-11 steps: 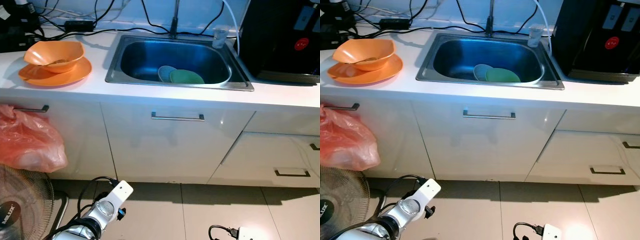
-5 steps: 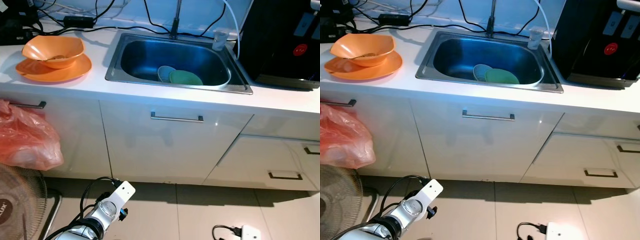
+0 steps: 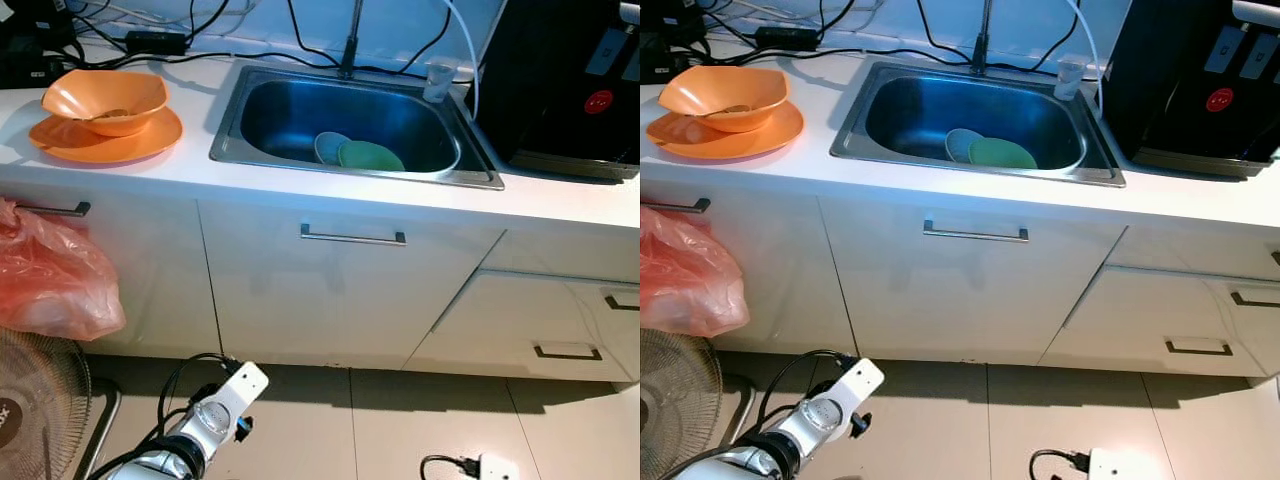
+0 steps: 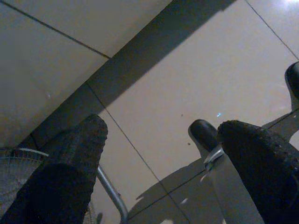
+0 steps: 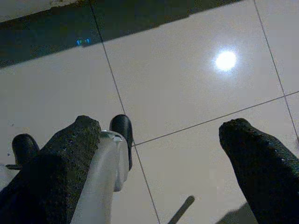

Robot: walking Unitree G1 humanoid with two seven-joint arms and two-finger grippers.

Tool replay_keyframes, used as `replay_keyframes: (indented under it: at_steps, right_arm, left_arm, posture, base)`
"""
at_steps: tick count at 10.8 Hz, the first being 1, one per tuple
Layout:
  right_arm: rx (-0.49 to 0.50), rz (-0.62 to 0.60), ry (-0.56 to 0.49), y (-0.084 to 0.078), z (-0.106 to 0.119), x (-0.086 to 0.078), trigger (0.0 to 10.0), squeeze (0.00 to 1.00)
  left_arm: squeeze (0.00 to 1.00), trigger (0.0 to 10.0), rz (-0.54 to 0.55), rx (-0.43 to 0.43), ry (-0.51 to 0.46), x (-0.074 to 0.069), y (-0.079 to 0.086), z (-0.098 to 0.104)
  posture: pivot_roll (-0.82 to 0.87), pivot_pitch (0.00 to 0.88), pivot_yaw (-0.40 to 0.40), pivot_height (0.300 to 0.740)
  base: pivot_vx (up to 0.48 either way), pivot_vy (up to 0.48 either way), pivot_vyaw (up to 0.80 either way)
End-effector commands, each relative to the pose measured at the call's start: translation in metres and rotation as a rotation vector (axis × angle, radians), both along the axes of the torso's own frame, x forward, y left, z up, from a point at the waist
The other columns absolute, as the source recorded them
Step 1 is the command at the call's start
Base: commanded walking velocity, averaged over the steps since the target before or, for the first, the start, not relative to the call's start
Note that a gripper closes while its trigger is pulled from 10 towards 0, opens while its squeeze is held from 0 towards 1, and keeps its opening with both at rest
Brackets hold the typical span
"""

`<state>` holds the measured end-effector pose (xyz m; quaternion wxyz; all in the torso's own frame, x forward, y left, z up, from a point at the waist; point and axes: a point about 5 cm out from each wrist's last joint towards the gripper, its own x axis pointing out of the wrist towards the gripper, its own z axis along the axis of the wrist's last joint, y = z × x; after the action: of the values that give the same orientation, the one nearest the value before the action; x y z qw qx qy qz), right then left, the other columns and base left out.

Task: Kitchen organization

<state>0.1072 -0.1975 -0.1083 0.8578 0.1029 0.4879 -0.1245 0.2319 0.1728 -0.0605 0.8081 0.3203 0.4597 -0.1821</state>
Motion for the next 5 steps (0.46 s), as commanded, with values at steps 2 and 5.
replay_keyframes:
  at_steps: [2, 5]
  right_arm:
    - [-0.017, 0.003, -0.010, -0.0035, 0.0013, 0.0020, 10.0, 0.00]
    - [-0.027, -0.037, -0.059, -0.0077, 0.0046, 0.0076, 10.0, 0.00]
  left_arm:
    - [0.00, 10.0, -0.026, -0.004, -0.003, 0.0031, -0.0033, 0.0018]
    - [0.00, 10.0, 0.047, -0.046, -0.121, 0.0073, -0.0036, 0.0050]
  posture:
    - [0.13, 0.000, -0.126, 0.740]
    - [0.13, 0.000, -0.121, 0.740]
  base:
    - [0.000, 0.000, 0.00]
    - [0.000, 0.000, 0.00]
